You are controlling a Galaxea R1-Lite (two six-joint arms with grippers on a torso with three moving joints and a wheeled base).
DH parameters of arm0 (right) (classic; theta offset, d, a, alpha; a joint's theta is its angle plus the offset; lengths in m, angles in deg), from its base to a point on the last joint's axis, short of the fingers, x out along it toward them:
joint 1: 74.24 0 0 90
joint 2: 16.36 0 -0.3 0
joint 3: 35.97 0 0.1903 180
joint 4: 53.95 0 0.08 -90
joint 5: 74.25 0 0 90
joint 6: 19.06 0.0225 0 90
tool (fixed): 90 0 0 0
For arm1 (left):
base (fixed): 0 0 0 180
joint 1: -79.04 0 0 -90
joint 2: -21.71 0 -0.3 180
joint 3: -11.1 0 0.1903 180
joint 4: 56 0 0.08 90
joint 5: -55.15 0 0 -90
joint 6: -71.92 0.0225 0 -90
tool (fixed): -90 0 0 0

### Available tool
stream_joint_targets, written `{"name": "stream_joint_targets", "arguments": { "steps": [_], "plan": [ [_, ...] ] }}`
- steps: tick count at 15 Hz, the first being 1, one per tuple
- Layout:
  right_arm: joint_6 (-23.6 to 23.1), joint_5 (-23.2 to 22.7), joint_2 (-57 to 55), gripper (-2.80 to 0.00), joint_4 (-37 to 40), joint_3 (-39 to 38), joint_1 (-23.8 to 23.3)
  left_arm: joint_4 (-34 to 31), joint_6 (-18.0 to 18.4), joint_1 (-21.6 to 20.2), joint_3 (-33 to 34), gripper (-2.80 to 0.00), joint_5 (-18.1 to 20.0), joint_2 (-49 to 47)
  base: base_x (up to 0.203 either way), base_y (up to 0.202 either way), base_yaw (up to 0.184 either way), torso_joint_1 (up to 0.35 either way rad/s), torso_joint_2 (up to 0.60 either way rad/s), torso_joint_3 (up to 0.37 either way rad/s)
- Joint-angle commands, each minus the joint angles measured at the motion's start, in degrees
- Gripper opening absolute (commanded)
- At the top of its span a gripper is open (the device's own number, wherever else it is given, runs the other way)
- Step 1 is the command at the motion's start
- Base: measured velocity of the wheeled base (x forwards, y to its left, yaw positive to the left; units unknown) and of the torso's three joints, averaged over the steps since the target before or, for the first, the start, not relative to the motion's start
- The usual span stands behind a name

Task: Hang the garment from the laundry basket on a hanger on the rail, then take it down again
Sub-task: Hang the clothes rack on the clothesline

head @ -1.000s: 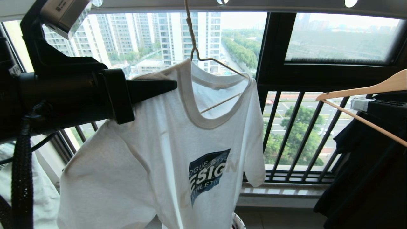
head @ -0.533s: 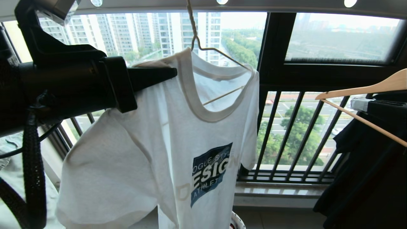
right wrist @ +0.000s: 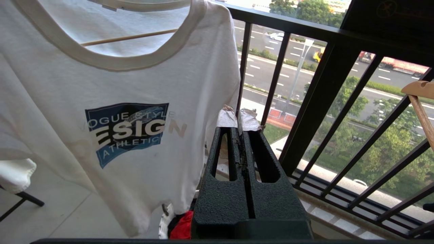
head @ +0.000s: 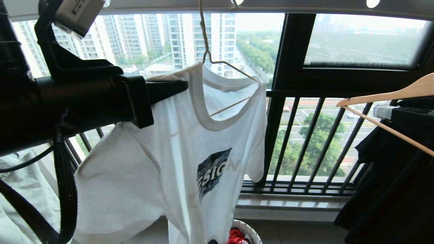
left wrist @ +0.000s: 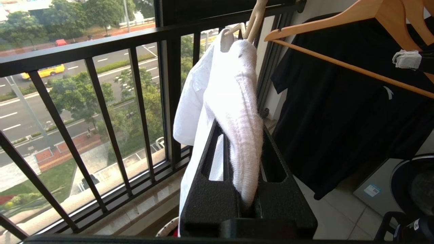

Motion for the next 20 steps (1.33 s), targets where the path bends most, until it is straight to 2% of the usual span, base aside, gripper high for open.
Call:
{"name": "stream_joint_targets", "arguments": {
  "steps": [1,3,6,8,15,20],
  "plan": [
    [0.0,0.0,-0.1,-2.80,0.0,0.0,0.0,0.2,1.3,0.8,-0.3,-2.80,-0.5,-1.4,0.000,0.000,0.000,0.000,0.00,0.000],
    [0.0,0.0,0.0,-2.80,0.0,0.1,0.0,0.2,2.7,1.1,-1.0,-2.80,-1.9,-2.5,0.000,0.000,0.000,0.000,0.00,0.000],
    [0.0,-0.1,0.0,-2.80,0.0,0.0,0.0,0.2,3.1,1.2,-1.8,-2.80,-2.4,-3.0,0.000,0.000,0.000,0.000,0.00,0.000],
    [0.0,0.0,-0.1,-2.80,0.0,0.0,0.0,1.6,3.1,1.3,-1.9,-2.80,-4.1,-2.2,0.000,0.000,0.000,0.000,0.00,0.000],
    [0.0,-0.1,0.0,-2.80,0.0,0.0,0.0,1.8,3.3,1.8,-1.5,-2.80,-5.6,0.2,0.000,0.000,0.000,0.000,0.00,0.000],
    [0.0,-0.1,0.0,-2.80,0.0,-0.3,0.0,1.9,6.0,1.8,-2.5,-2.80,-5.8,-2.0,0.000,0.000,0.000,0.000,0.00,0.000]
  ]
}}
